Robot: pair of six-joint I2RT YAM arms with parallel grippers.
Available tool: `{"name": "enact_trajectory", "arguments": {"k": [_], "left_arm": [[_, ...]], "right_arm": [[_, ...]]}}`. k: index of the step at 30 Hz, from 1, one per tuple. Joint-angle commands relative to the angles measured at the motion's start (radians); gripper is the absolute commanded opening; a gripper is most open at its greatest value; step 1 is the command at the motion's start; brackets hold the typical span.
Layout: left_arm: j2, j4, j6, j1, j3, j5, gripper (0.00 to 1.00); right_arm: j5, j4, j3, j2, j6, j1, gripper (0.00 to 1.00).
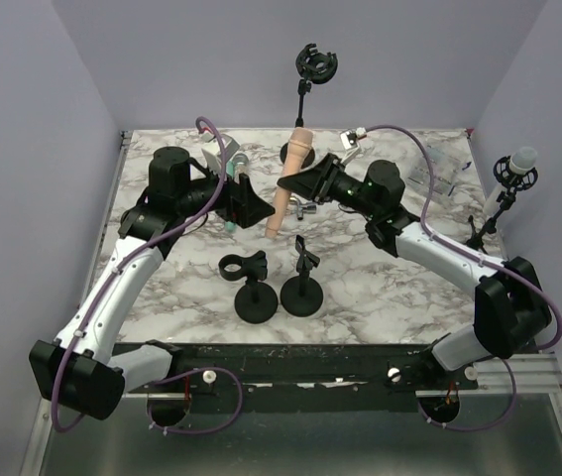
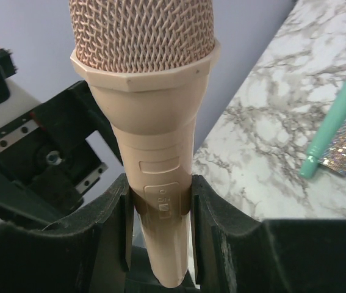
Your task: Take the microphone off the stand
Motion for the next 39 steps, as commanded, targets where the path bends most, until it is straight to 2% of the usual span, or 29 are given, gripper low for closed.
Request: {"name": "enact_trajectory", "arguments": {"k": [1,5,8,17,22,24,26,28,30,32,33,39], "left_arm": [[0.025,-0.033,0.030,-0.025,0.034,-0.022,0.86],[0.036,-0.046,0.036,-0.041,0.040,-0.039,0.84],[0.039,-0.059,0.047,-0.051,0.043,-0.065,0.78],[0.040,-0.088,0.061,-0.057,0.051,-0.135,0.50],[0.049,-0.088,0.065,-0.059,0.053,-0.123,0.31],[0.050,-0.090,0.066,-0.059,0.054,-0.134,0.18],[0.047,-0.085,0.064,-0.058,0.048,-0.154,0.02],[0.043,-0.083,0.061,-0.060,0.043,-0.183,0.00],[0.040,-0.081,0.063,-0.059,0.040,-0.209,0.00],[0.034,-0.077,0.063,-0.059,0.034,-0.235,0.00],[0.031,-0.074,0.063,-0.061,0.029,-0.247,0.00],[0.020,-0.051,0.062,-0.059,0.002,-0.347,0.00]], "right_arm": [[-0.053,0.121,-0.007,0.007,0.056,0.043,0.01],[-0.036,0.116,0.008,0.031,0.041,0.084,0.01],[-0.041,0.137,0.016,0.051,0.049,0.104,0.01],[-0.026,0.118,0.022,0.048,0.028,0.115,0.00],[-0.032,0.124,0.025,0.046,0.026,0.115,0.01],[-0.031,0.130,0.020,0.042,0.019,0.115,0.03],[-0.020,0.121,0.018,0.035,0.004,0.114,0.13],[-0.011,0.103,0.017,0.029,-0.017,0.115,0.29],[-0.001,0.085,0.016,0.020,-0.033,0.115,0.49],[0.037,0.048,0.010,0.005,-0.055,0.115,0.75],[0.057,0.032,0.008,-0.004,-0.068,0.114,0.99],[0.141,-0.074,-0.001,-0.059,-0.158,0.113,1.00]]}}
